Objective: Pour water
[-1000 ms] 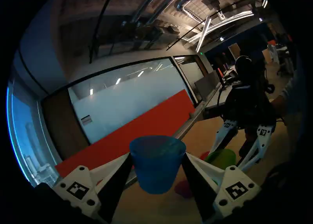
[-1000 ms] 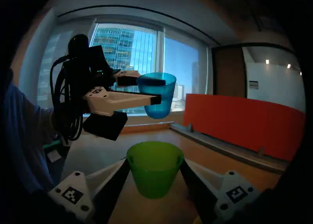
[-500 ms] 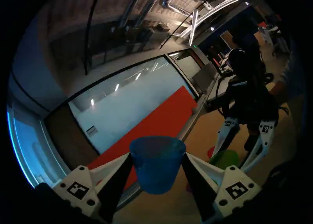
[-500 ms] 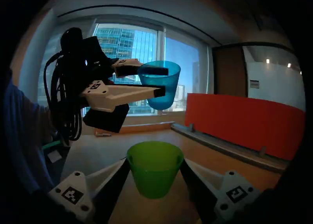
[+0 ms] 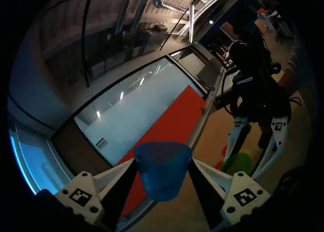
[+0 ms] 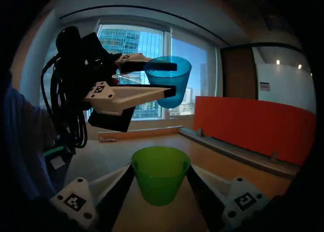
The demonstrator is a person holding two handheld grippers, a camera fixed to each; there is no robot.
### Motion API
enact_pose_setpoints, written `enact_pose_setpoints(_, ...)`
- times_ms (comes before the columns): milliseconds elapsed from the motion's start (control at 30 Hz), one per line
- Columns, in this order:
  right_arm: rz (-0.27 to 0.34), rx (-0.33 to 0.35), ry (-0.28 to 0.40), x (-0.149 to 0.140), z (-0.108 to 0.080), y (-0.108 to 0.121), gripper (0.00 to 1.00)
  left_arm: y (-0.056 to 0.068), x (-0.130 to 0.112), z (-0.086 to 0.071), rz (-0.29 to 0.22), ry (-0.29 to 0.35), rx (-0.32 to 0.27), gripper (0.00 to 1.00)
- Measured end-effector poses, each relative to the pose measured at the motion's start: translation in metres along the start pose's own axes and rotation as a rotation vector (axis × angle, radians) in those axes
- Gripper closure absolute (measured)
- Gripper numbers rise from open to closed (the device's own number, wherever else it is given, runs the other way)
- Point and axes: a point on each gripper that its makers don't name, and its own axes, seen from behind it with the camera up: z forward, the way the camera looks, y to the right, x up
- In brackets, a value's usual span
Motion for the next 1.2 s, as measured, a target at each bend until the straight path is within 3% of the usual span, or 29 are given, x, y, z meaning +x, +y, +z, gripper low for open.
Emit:
enact_pose_setpoints(433, 0.003, 0.002, -0.005, -0.001, 0.003, -0.002, 0.10, -0.001, 0.003, 0.004, 0.093, 0.002, 0.018, 0.16)
enact_pose_setpoints(1200, -0.003, 0.006, -0.003, 0.000, -0.001, -0.002, 0.10, -0.002, 0.011, 0.005, 0.200, 0.015, 0.033, 0.16)
